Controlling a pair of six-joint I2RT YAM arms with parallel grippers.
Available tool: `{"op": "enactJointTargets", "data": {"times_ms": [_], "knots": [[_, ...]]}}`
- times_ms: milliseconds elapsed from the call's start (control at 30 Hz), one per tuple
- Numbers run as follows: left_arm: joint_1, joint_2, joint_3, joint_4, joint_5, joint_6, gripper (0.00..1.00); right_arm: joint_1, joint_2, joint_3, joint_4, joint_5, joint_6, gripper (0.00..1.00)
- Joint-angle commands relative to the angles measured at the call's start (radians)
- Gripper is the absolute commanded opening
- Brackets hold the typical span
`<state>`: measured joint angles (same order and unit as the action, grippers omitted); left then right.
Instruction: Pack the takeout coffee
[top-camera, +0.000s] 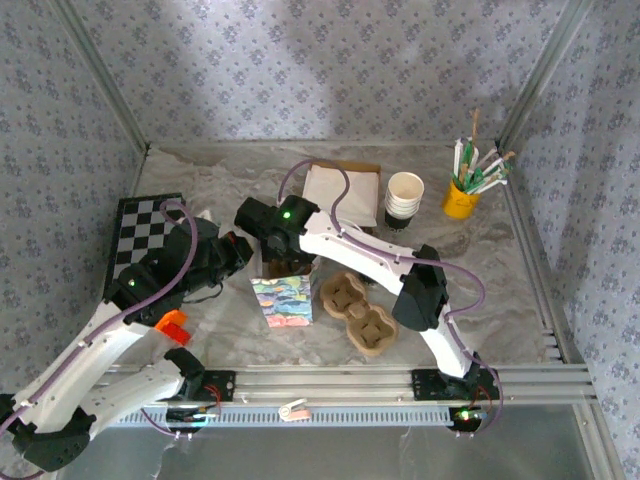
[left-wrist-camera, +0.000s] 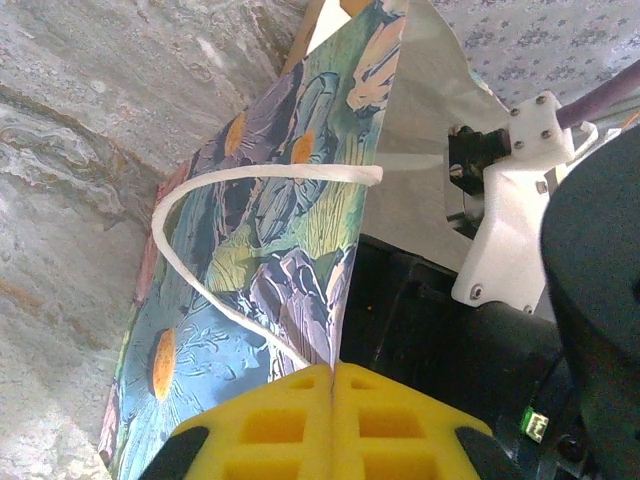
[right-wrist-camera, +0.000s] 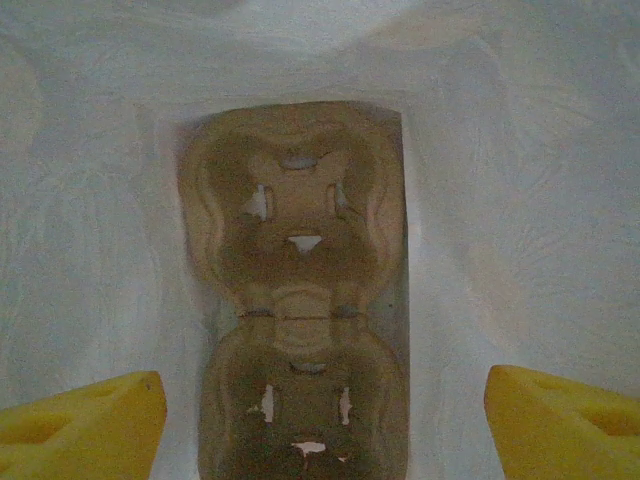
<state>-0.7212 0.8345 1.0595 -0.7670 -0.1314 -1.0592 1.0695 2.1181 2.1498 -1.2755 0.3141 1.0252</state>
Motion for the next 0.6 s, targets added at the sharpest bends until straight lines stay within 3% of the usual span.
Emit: {"op": "enactJointTargets", "data": {"times_ms": [0, 567], "knots": [[-0.008, 0.005, 0.036, -0.017, -0.026, 0.011, 0.0, 0.0, -0.037, 0.0, -0.014, -0.01, -0.012, 0.85], [-0.01, 0.004, 0.038, -0.021, -0.051, 0.021, 0.0, 0.012, -0.067, 0.028, -0.037, -0.003, -0.025, 0.87]]}}
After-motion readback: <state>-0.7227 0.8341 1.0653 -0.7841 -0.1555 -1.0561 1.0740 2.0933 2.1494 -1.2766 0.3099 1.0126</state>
